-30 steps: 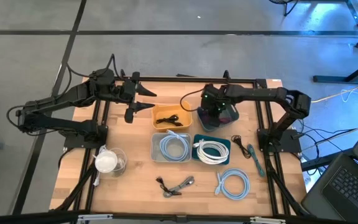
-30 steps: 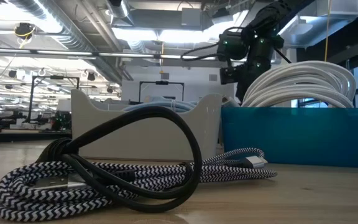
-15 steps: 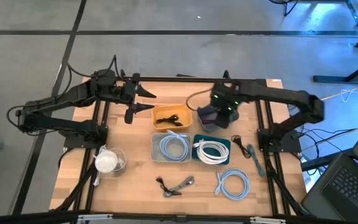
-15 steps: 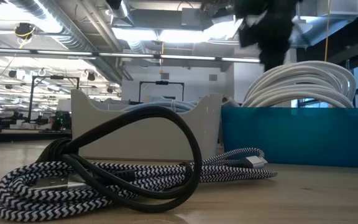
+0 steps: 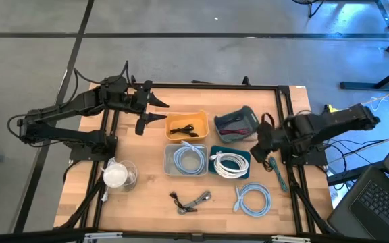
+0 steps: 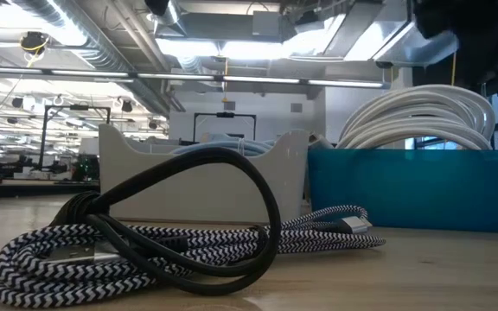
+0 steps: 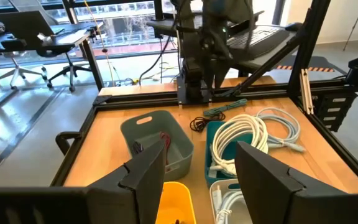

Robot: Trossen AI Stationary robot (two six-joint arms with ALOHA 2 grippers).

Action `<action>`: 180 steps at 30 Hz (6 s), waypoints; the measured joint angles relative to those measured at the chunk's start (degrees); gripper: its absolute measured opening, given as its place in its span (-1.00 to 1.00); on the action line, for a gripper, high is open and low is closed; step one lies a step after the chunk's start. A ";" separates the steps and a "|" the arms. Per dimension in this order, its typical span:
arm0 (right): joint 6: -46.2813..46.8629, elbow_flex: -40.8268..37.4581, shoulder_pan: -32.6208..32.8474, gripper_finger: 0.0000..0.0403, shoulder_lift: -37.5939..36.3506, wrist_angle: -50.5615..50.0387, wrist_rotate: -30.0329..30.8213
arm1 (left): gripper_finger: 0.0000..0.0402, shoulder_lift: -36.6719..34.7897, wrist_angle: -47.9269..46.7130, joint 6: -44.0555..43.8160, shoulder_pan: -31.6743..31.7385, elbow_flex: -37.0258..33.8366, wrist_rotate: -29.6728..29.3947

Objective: Pick & Place USB Port
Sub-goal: Put the black USB cable into the yellow bin

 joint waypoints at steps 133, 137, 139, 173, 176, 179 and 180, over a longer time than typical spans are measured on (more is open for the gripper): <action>-79.54 6.57 -9.14 -0.15 9.51 56.33 28.48 | -0.88 25.64 50.61 -5.33 -1.91 0.04 13.70; -74.26 6.54 -8.08 -0.05 6.89 43.96 42.17 | -0.88 21.03 32.71 1.34 -0.38 0.09 2.46; -70.73 6.54 -7.92 -0.05 5.82 38.44 46.31 | -0.88 19.42 24.63 5.25 -0.15 0.09 -7.16; -54.62 6.52 -10.45 -0.12 5.37 29.43 44.39 | -0.88 51.42 -0.07 2.25 -0.38 7.10 -16.37; -54.67 6.52 -10.45 -0.12 5.37 29.45 42.92 | -0.77 52.47 -0.14 2.14 -0.16 6.99 -16.35; -54.56 6.52 -10.45 -0.12 5.37 29.41 41.45 | -0.50 52.06 -0.01 2.41 -0.33 6.99 -16.44; -54.62 6.52 -10.45 -0.12 5.37 29.41 41.39 | -0.41 51.82 -0.24 2.41 -0.33 6.99 -16.44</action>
